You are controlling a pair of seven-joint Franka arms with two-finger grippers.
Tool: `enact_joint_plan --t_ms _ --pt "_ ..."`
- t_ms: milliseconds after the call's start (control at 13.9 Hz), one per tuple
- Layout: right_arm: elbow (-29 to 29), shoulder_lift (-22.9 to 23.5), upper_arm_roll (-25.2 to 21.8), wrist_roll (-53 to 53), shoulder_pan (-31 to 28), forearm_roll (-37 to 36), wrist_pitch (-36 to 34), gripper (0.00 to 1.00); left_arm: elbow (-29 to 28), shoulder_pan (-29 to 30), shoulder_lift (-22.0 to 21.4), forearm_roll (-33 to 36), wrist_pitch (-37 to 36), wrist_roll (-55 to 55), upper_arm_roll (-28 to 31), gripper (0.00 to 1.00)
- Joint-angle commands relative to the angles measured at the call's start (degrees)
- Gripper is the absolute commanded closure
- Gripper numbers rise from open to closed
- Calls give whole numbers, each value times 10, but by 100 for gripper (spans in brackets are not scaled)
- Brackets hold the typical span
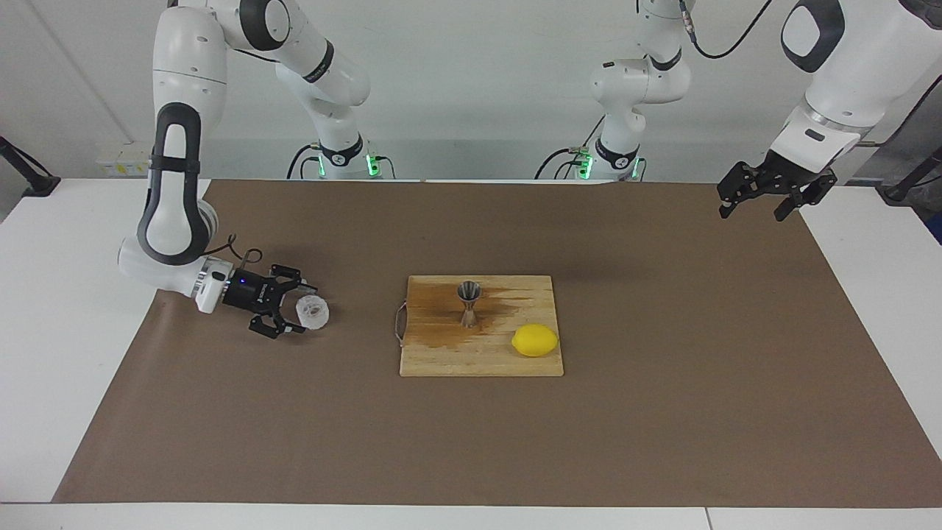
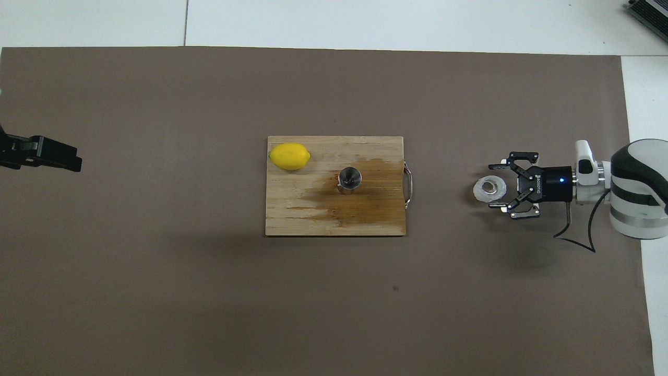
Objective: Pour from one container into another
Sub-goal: 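Move the open right gripper to the small white cup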
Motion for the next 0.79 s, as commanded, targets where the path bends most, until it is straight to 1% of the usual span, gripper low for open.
enact_joint_plan --t_ms 0,215,359,574,646,718 --pt "-18 1 4 -27 2 19 10 0 -21 3 -19 8 4 2 -1 0" --pt "-32 0 3 -35 4 21 11 0 -21 3 -18 8 4 2 -1 0" --pt "-42 -2 4 -55 12 22 31 0 -21 3 -18 8 4 2 -1 0" --pt "-41 -2 2 -56 12 21 34 1 -21 3 -18 8 5 2 -1 0" --pt "-40 -2 2 -56 12 20 34 44 -21 3 -18 7 4 2 -1 0" --pt "-38 -2 2 -55 11 20 34 67 -21 3 -18 8 4 2 -1 0"
